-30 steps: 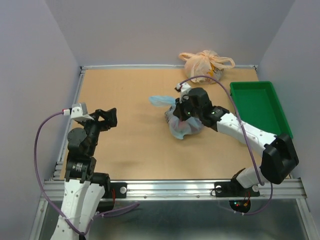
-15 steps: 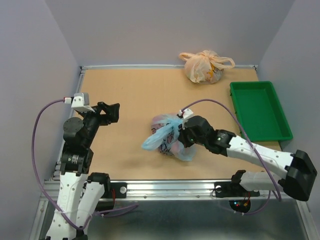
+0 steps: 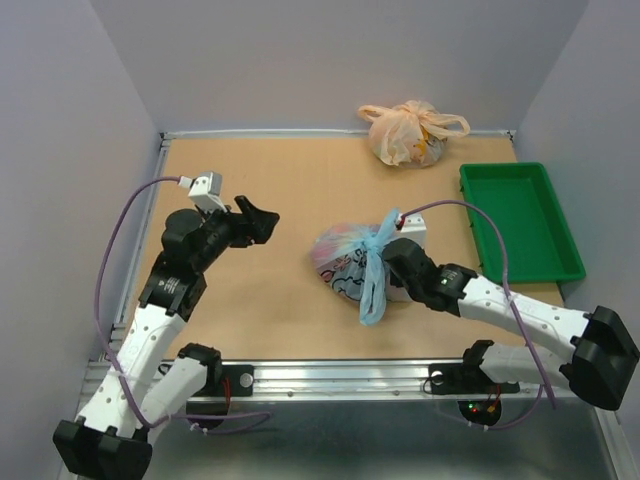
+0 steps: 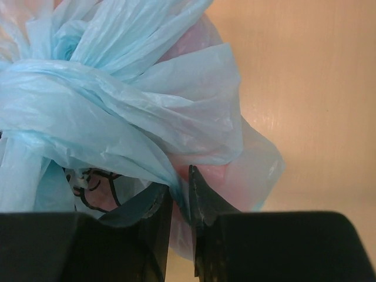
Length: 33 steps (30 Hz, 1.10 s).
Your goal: Untie the knot of the plastic bag and take out the fruit
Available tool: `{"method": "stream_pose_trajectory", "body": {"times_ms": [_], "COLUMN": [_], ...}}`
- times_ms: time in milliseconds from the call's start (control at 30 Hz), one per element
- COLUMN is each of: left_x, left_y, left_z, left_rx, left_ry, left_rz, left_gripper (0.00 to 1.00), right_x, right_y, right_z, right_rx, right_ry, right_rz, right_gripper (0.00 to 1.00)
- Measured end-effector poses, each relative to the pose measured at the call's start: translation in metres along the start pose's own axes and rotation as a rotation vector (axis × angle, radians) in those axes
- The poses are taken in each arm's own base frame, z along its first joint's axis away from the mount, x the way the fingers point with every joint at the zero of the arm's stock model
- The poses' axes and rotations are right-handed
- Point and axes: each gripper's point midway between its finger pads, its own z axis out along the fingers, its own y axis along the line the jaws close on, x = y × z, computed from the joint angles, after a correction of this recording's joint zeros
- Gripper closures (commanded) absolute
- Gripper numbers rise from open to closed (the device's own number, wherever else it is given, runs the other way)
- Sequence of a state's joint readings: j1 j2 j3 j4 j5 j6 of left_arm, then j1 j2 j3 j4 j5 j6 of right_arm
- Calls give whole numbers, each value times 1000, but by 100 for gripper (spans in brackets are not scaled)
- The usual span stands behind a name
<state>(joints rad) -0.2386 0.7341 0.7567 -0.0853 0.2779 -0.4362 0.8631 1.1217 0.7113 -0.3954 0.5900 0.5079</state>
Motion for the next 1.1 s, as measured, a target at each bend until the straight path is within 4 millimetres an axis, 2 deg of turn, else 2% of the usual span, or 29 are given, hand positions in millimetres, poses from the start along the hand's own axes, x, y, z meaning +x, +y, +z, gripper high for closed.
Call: {"method": "stream_pose_trajectory", "body": {"times_ms": [133, 267, 400, 600, 833, 967, 1033, 1100], "left_x": [24, 62, 81, 102, 148, 169, 174, 181], "left_y": [-23, -53, -75, -90, -98, -96, -95, -97], "left_z": [21, 53, 83, 121, 150, 156, 158, 160], "left_rx": [55, 81, 75, 48, 30, 15, 11, 12], "left_ry": [78, 184, 232, 271, 376, 429, 444, 460], "left_rz": [-6, 37, 91, 139, 187, 196, 195, 187], "left_gripper": [8, 8, 8, 9, 13, 24, 38, 58], "right_x": [5, 15, 16, 16, 18, 17, 18, 19], "right_y": [-4, -5, -3, 1, 4, 6, 7, 8], "right_z": [9, 18, 21, 21, 18, 17, 17, 17], "right_rx": [46, 67, 53, 16, -24, -41, -50, -54], "right_ry": [9, 35, 20, 1, -10, -13, -11, -12], "right_rz": [-11, -34, -20, 10, 30, 37, 37, 40], "right_gripper": [79, 82, 86, 87, 88, 87, 88, 88]}}
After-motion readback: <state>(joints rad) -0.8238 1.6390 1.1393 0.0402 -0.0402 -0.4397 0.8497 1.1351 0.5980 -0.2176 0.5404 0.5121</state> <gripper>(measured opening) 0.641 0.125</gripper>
